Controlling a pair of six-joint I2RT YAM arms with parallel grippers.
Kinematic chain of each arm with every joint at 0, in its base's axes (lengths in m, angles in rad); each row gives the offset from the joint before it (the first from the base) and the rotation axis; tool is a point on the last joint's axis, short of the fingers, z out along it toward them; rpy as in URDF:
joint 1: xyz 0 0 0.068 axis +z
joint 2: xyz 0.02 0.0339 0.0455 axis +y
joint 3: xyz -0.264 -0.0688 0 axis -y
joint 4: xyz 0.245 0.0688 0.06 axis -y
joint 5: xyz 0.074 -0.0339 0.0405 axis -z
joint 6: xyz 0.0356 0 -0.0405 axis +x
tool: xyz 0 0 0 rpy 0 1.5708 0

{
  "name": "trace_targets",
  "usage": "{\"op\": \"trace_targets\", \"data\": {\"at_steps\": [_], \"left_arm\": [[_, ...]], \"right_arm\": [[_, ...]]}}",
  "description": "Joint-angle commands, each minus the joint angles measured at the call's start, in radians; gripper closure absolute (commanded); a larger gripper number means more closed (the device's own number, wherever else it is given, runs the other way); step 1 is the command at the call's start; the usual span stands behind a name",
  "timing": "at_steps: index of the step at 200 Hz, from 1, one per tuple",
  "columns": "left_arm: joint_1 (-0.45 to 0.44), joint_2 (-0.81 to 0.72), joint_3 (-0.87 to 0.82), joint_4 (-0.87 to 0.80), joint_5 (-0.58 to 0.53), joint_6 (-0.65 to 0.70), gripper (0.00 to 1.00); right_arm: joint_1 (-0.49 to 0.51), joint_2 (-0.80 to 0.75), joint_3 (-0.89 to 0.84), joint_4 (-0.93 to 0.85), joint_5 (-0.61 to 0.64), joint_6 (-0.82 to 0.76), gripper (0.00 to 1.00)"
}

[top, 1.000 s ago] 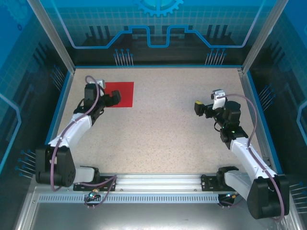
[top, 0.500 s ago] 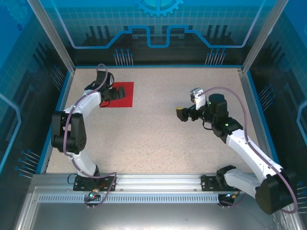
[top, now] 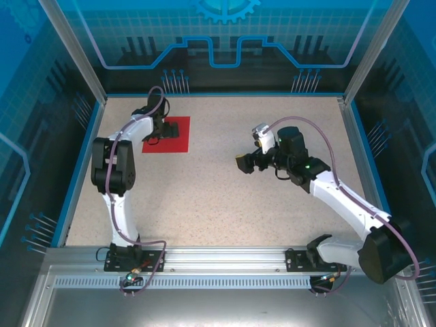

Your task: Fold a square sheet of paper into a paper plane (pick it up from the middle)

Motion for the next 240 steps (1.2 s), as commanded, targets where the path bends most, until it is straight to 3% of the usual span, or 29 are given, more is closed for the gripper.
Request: {"op": "trace_targets", "data": {"at_steps": [1,36,106,198,240], "left_arm": [[-0.001,0.055,0.062,-0.081,0.018,0.008,0.01],[0.006,0.138,0.176,-0.186,0.081,-0.019,0.01],[0.003,0.212,0.240,-0.284,0.147,-0.044,0.01],[-0.050,0.141,0.138,-0.276,0.095,-0.065,0.01],[-0.074,0.101,0.078,-0.260,0.134,-0.098,0.01]], "right_arm": [[0.015,0.016,0.033,-0.001,-0.009,0.019,0.01],[0.016,0.044,0.043,0.004,-0.011,0.030,0.01],[0.014,0.072,0.037,0.020,-0.001,0.040,0.01],[-0.021,0.064,-0.007,0.053,-0.011,0.067,0.01],[-0.033,0.052,-0.034,0.057,-0.014,0.079,0.01]]}}
